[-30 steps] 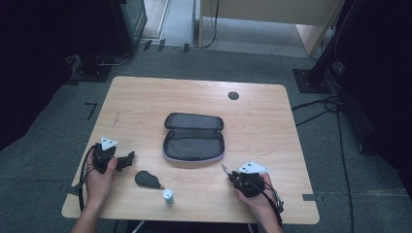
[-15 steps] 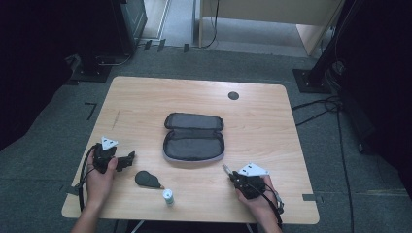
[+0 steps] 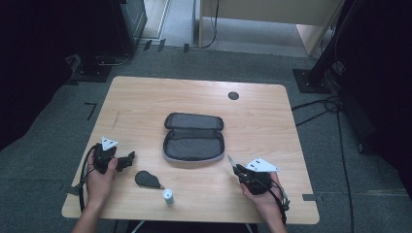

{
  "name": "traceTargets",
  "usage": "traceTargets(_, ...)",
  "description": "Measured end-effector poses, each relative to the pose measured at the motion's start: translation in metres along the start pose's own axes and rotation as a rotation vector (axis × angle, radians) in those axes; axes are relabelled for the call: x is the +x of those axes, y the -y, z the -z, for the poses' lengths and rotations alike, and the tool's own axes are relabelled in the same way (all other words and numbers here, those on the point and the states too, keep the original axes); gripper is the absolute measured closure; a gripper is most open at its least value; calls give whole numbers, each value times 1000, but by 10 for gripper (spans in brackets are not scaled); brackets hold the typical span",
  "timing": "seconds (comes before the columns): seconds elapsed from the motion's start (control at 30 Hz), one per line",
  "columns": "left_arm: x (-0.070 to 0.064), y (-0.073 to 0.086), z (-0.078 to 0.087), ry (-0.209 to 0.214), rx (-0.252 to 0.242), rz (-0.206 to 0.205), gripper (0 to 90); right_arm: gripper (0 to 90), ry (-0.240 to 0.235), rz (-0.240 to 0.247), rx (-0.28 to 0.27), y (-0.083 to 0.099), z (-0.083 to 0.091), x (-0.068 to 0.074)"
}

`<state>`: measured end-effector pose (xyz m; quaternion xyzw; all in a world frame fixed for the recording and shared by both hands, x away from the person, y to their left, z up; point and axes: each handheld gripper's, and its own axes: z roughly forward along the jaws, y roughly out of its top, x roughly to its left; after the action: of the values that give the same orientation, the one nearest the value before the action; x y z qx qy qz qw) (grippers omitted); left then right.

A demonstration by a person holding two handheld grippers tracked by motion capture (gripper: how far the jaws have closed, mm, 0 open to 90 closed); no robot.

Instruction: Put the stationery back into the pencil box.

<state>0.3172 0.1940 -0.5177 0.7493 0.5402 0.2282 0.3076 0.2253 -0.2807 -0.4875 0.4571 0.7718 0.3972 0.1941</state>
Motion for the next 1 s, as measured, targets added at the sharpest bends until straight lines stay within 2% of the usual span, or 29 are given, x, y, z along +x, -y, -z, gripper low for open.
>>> traceTargets(0.3,0,0,0,0,0,0,133,804,-8,-4,-45,-20,3,0)
traceTargets(0.6,0,0,0,0,0,0,134,804,-18,12,-90,-47,0,-1)
traceTargets(0.77,0,0,0,0,0,0,134,804,-34,14,-107,-61,-4,-1)
traceTargets(1.0,0,0,0,1,0,0,134,804,-65,56,-94,-82,-20,3)
